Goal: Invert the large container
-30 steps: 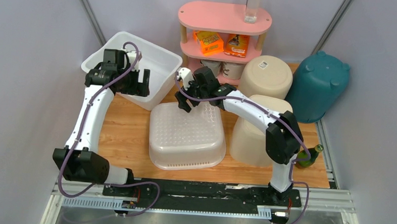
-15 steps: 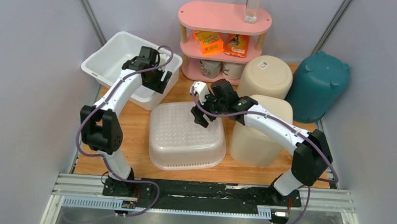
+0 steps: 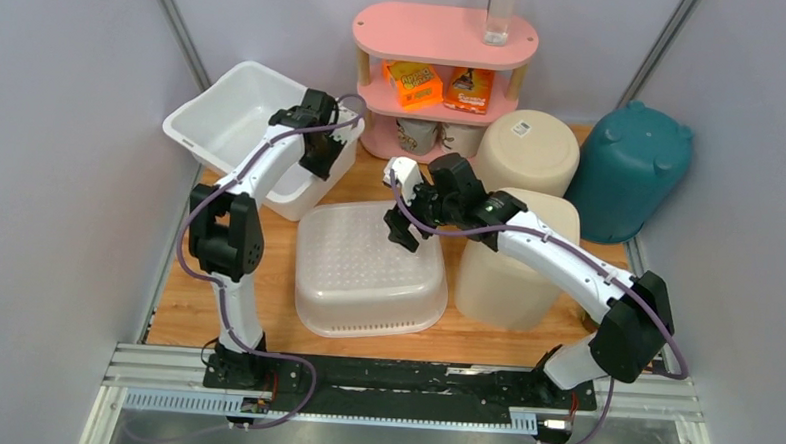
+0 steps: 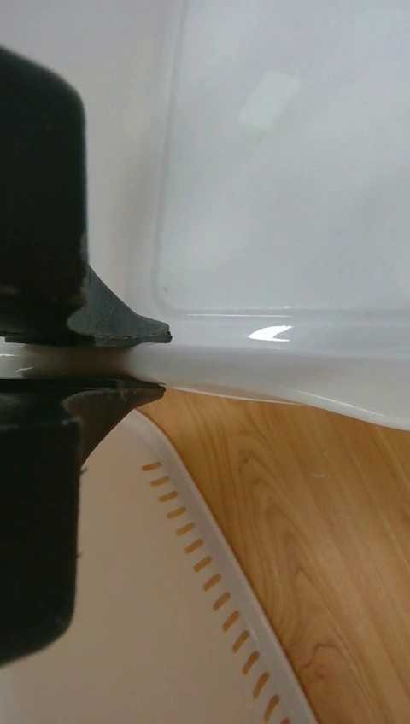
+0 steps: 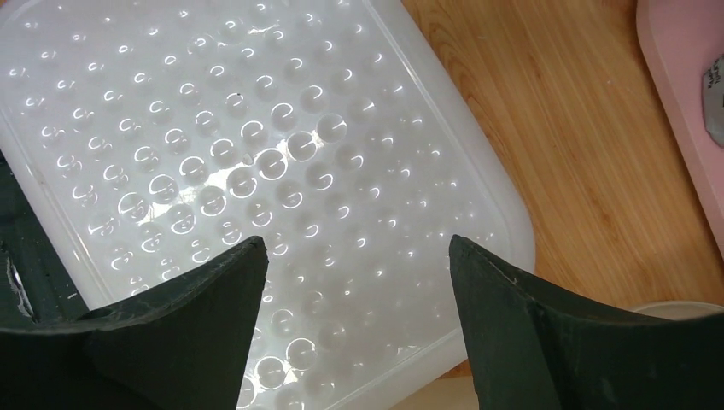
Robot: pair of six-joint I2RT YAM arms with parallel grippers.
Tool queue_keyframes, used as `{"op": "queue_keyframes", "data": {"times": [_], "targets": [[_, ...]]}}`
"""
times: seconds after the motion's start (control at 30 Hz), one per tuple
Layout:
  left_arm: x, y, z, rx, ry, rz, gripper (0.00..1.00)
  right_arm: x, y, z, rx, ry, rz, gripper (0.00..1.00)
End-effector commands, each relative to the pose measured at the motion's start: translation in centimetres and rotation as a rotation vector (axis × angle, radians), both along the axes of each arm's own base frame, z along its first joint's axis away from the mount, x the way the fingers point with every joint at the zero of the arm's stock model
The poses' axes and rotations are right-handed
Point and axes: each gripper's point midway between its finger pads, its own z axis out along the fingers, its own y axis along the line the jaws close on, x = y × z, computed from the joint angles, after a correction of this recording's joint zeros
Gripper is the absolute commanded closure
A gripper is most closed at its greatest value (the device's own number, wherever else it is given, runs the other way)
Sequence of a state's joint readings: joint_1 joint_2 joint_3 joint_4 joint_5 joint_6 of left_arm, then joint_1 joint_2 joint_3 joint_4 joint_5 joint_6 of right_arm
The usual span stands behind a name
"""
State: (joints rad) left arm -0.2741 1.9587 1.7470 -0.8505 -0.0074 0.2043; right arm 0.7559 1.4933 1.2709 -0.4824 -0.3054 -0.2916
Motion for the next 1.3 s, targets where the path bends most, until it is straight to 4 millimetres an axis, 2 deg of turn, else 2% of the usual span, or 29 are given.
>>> {"op": "queue_keyframes", "data": {"times": [0.0,0.17,0.2,0.23,0.27,0.3,0.33,0.37,0.4,0.43,0.47,0.5,0.53,0.57,0.6,0.63,0.67,0.7,0.73,0.77,0.83,0.93,0.97,1.0,1.1,1.13,1.27], "targets": [[-1.3,0.4,8.0,-0.042,-0.147,-0.015,1.00,0.3,0.2,4.5,0.066,-0.092,0.016,0.18],[-4.3,-0.2,17.8,-0.195,-0.350,0.006,1.00,1.2,0.5,5.0,0.068,-0.110,0.011,0.18],[-4.4,-0.2,19.0,-0.218,-0.391,0.017,1.00,1.5,0.7,5.0,0.072,-0.106,0.002,0.17],[-5.4,0.0,20.7,-0.243,-0.440,0.027,1.00,2.0,0.9,5.3,0.084,-0.101,-0.012,0.17],[-5.4,0.0,21.8,-0.259,-0.487,0.026,1.00,2.6,1.0,5.8,0.104,-0.093,-0.032,0.15],[-6.3,0.4,23.7,-0.274,-0.549,0.027,1.00,3.3,1.2,6.5,0.135,-0.078,-0.055,0.14],[-6.3,0.5,23.6,-0.277,-0.575,0.027,1.00,3.8,1.5,7.4,0.174,-0.058,-0.065,0.13],[-7.2,1.1,23.7,-0.264,-0.603,0.032,1.00,4.6,1.8,8.8,0.223,-0.033,-0.079,0.12],[-7.1,1.3,24.5,-0.268,-0.654,0.036,1.00,5.2,2.3,10.5,0.282,-0.006,-0.079,0.10],[-8.0,1.8,24.0,-0.252,-0.669,0.037,1.00,5.8,2.7,12.0,0.342,0.040,-0.085,0.08],[-8.6,2.3,25.4,-0.256,-0.739,0.041,1.00,6.5,3.1,14.0,0.415,0.087,-0.092,0.07],[-8.8,2.8,23.6,-0.220,-0.727,0.043,1.00,6.8,3.4,15.7,0.484,0.139,-0.082,0.07],[-9.5,3.2,25.1,-0.227,-0.801,0.039,1.00,6.8,3.8,17.6,0.553,0.189,-0.035,0.07],[-9.8,3.5,22.8,-0.189,-0.781,0.021,1.00,7.1,3.8,20.1,0.618,0.203,-0.002,0.07],[-10.5,3.9,24.2,-0.195,-0.865,0.020,1.00,7.3,4.4,20.7,0.650,0.251,0.035,0.08],[-10.4,4.0,22.8,-0.171,-0.877,0.004,1.00,7.3,4.7,21.9,0.676,0.251,0.079,0.08],[-11.4,4.2,23.3,-0.170,-0.917,-0.017,1.00,7.3,5.0,23.0,0.693,0.239,0.120,0.08],[-11.4,4.2,21.7,-0.140,-0.912,-0.046,1.00,7.3,5.3,23.9,0.707,0.228,0.160,0.08],[-12.0,4.2,21.7,-0.134,-0.930,-0.067,1.00,7.2,5.6,24.6,0.722,0.224,0.193,0.08],[-12.0,4.3,20.5,-0.101,-0.918,-0.092,1.00,7.1,5.8,25.2,0.739,0.218,0.224,0.08],[-12.3,4.5,19.5,-0.060,-0.913,-0.123,1.00,7.5,6.2,26.2,0.769,0.201,0.236,0.08],[-12.8,4.8,18.0,0.015,-0.917,-0.185,1.00,8.3,7.2,25.8,0.777,0.187,0.218,0.07],[-13.0,4.9,18.4,0.027,-0.945,-0.195,1.00,8.8,7.8,25.1,0.771,0.192,0.204,0.07],[-13.1,5.0,17.6,0.066,-0.941,-0.224,1.00,9.1,8.4,24.3,0.765,0.199,0.186,0.08],[-13.6,5.1,17.7,0.129,-0.992,-0.279,1.00,10.1,10.5,21.6,0.741,0.228,0.142,0.07],[-13.7,5.1,17.2,0.159,-0.991,-0.306,1.00,10.3,11.2,21.1,0.732,0.224,0.138,0.07],[-14.3,5.2,17.4,0.226,-1.039,-0.357,1.00,11.2,13.4,18.7,0.700,0.222,0.116,0.07]]}}
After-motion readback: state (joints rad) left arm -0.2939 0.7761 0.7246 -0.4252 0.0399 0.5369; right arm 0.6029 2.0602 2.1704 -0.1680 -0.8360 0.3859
